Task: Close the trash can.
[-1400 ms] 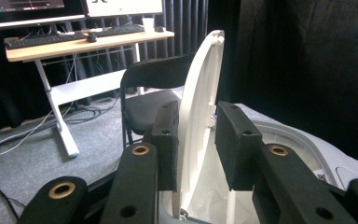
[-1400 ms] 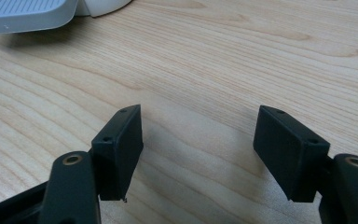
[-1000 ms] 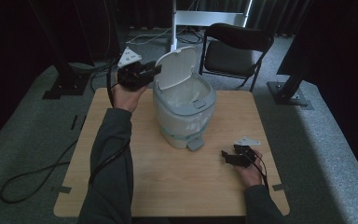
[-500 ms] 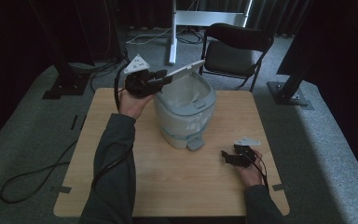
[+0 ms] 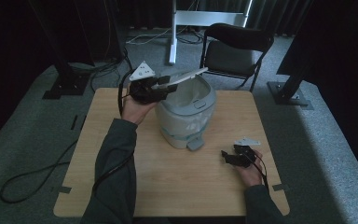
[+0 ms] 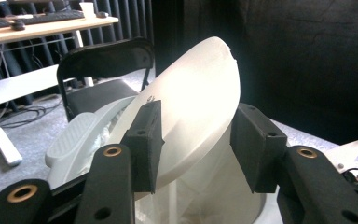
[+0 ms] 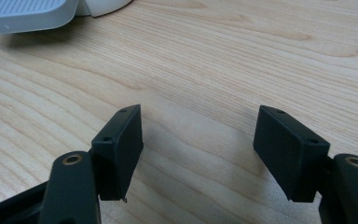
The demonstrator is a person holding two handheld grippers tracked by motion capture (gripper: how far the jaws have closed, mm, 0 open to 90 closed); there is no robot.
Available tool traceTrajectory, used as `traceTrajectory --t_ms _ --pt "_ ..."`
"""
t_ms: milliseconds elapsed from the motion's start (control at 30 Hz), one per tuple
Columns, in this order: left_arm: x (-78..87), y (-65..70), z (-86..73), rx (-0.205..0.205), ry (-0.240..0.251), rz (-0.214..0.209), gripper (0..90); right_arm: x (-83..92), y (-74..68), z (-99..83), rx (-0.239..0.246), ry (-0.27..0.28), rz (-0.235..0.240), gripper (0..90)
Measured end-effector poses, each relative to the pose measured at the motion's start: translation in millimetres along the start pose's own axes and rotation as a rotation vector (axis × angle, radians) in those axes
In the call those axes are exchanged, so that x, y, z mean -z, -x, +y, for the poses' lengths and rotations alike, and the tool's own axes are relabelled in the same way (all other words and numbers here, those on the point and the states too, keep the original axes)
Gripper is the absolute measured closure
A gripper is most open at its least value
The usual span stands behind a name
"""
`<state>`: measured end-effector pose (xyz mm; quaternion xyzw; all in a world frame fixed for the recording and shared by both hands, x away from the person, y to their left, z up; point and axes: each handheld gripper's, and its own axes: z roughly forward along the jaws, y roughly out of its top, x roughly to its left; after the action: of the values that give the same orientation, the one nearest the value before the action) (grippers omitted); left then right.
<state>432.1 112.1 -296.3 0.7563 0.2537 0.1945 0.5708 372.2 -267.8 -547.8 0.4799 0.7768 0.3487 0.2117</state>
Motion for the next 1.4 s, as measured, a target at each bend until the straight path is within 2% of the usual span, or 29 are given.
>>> traceTrajectory --t_ms 33,67,233,300,467,767,867,1000,1067,1233,1400 --pt "0.0 0.0 0.0 0.0 0.0 0.0 51.7 0.0 0.0 0.0 0.0 0.0 0.0 32.1" --pt "-0.4 0.4 -0.4 0.01 0.006 -0.048 51.7 0.0 0.0 0.0 0.0 0.0 0.0 32.1" --pt "-4.9 1.9 -0.4 0.015 -0.016 -0.063 51.8 0.0 0.0 0.0 0.0 0.0 0.0 32.1" --pt "-9.5 3.5 -1.2 0.023 -0.034 -0.09 51.8 0.0 0.0 0.0 0.0 0.0 0.0 32.1" --pt "-16.1 7.1 -2.7 0.028 -0.05 -0.113 52.1 0.0 0.0 0.0 0.0 0.0 0.001 32.1" --pt "-26.6 9.1 -7.8 0.044 -0.075 -0.148 55.7 0.0 0.0 0.0 0.0 0.0 0.0 32.1" --pt "-29.5 10.2 -8.7 0.053 -0.079 -0.161 59.9 0.0 0.0 0.0 0.0 0.001 0.0 32.1" --pt "-33.9 10.2 -9.4 0.065 -0.089 -0.153 66.0 -0.1 0.0 0.0 0.0 0.001 0.0 32.1" --pt "-36.4 10.8 -10.1 0.057 -0.107 -0.126 70.8 -0.1 -0.1 0.0 0.0 0.001 0.001 32.1" --pt "-43.8 13.1 -13.6 0.043 -0.143 -0.118 76.5 -0.1 -0.1 0.0 0.0 0.001 0.001 32.1" --pt "-46.6 14.7 -14.7 0.048 -0.134 -0.113 80.4 -0.1 -0.1 0.0 0.0 0.001 0.001 32.1"
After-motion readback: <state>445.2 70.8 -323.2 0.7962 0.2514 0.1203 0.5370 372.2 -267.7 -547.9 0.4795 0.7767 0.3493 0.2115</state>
